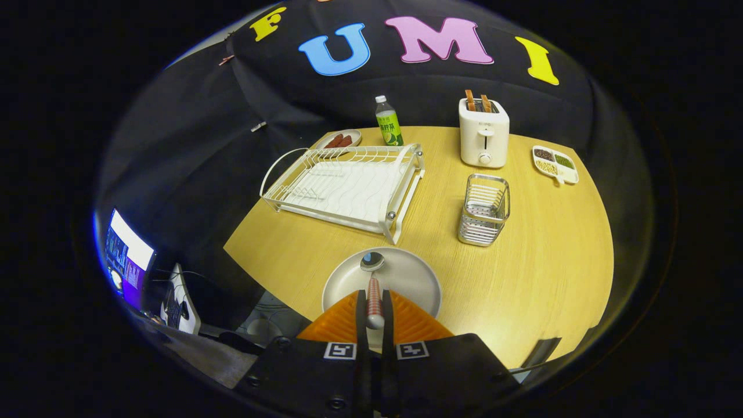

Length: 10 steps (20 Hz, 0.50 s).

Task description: Take the plate from the dish rack, then take the spoon from the basket and place it into the plate.

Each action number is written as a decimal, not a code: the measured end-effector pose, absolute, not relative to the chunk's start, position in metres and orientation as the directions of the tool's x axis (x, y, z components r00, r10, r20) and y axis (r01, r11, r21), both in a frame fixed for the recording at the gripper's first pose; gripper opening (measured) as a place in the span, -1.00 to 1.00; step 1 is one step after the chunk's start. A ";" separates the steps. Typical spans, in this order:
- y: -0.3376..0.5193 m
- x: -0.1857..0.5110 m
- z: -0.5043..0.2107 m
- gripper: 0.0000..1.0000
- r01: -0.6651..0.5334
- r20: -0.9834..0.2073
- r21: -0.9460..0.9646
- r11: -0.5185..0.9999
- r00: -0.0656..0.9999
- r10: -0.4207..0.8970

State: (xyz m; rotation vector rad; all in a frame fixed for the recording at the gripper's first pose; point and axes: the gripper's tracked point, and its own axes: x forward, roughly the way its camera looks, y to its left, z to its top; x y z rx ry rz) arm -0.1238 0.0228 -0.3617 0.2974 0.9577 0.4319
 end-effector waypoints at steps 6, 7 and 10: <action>0.031 -0.132 -0.391 -0.80 -0.180 -0.742 0.444 0.878 0.475 0.473; 0.031 -0.131 -0.394 -0.80 -0.172 -0.747 0.441 0.881 0.473 0.467; 0.029 -0.132 -0.403 -0.77 -0.144 -0.757 0.441 0.886 0.470 0.453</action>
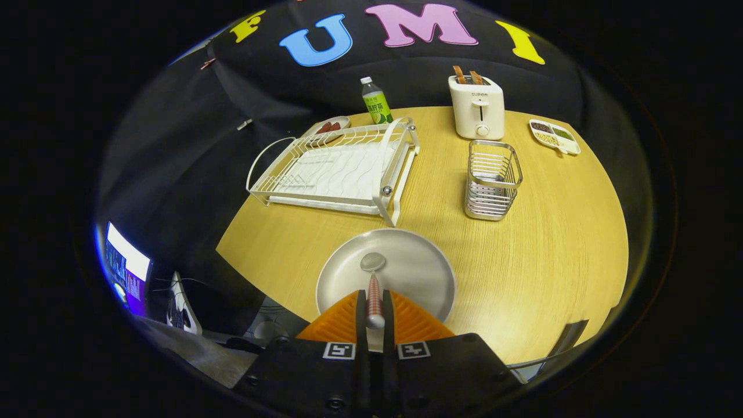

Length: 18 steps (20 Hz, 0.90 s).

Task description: Take the plate from the dish rack, then take the spoon from the basket and place it into the plate.

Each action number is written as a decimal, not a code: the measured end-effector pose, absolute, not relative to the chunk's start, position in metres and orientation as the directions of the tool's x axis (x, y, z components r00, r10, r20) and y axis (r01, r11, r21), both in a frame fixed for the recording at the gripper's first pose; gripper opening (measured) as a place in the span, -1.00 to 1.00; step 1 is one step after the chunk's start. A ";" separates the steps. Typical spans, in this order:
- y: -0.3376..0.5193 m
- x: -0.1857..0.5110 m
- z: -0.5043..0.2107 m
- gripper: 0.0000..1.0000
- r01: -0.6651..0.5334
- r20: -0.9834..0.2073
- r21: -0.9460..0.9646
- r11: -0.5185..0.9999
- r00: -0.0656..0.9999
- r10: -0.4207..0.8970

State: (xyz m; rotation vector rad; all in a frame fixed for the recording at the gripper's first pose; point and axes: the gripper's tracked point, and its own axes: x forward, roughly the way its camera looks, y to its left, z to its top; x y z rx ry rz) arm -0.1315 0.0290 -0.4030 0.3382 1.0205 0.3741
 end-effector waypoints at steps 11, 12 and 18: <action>0.022 -0.131 -0.414 -0.29 -0.070 -0.785 0.417 0.906 0.476 0.398; 0.017 -0.131 -0.416 -0.23 -0.067 -0.795 0.396 0.916 0.475 0.378; 0.014 -0.130 -0.409 0.86 -0.105 -0.818 0.308 0.946 0.478 0.319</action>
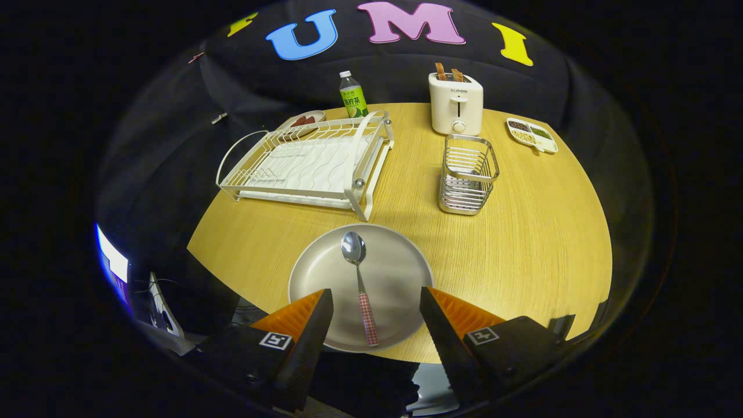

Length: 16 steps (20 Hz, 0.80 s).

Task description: Take the plate from the dish rack, then take the spoon from the basket and place it into the plate.

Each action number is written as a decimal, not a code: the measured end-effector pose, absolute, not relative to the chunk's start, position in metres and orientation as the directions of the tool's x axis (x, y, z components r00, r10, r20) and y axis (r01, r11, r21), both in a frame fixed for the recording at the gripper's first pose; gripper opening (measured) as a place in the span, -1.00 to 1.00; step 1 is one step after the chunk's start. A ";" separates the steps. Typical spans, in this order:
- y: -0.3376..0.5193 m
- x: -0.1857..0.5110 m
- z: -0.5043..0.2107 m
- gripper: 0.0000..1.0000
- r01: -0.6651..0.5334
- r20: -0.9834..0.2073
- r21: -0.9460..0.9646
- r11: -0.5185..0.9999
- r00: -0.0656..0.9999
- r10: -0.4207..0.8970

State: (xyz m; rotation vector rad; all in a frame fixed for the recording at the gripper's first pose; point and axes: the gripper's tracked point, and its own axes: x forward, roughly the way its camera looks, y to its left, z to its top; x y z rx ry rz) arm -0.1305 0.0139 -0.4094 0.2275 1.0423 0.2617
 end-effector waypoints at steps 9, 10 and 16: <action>0.022 -0.088 -0.310 0.97 -0.203 -0.715 0.173 0.964 0.647 0.264; 0.025 -0.082 -0.295 0.98 -0.209 -0.694 0.165 0.964 0.670 0.264; 0.041 -0.053 -0.223 0.97 -0.215 -0.579 0.197 0.957 0.762 0.290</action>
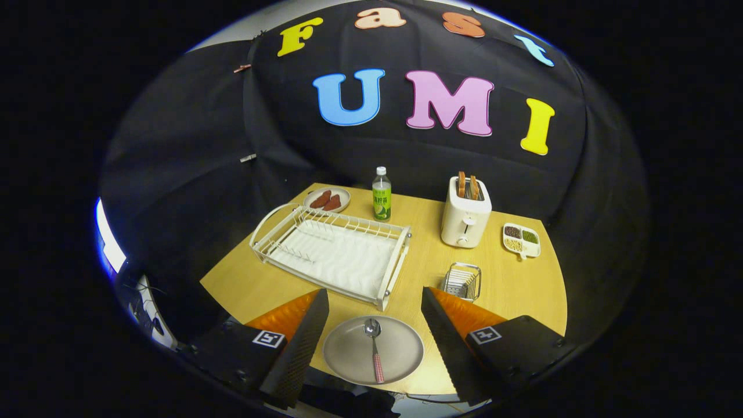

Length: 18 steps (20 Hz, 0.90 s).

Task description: Take the plate from the dish rack, then take the spoon from the basket and place it into the plate.

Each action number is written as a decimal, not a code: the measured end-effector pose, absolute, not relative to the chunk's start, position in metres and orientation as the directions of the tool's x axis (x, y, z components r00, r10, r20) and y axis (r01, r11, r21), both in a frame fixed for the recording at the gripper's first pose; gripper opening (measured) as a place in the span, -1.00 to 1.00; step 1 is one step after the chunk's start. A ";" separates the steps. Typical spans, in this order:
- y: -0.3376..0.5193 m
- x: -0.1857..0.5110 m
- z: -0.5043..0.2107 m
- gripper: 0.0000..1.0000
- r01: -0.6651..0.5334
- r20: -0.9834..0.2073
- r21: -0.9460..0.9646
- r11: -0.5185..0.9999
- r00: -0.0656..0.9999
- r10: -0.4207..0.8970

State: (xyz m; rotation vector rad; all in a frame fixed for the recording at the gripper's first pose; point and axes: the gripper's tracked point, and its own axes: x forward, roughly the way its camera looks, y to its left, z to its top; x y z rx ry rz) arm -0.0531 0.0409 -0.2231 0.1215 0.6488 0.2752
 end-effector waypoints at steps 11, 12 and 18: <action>0.028 -0.042 -0.135 0.97 -0.199 -0.430 0.149 0.969 0.869 0.245; 0.024 -0.040 -0.125 0.97 -0.191 -0.407 0.140 0.972 0.884 0.232; 0.005 -0.033 -0.075 0.95 -0.155 -0.275 0.083 0.984 0.946 0.172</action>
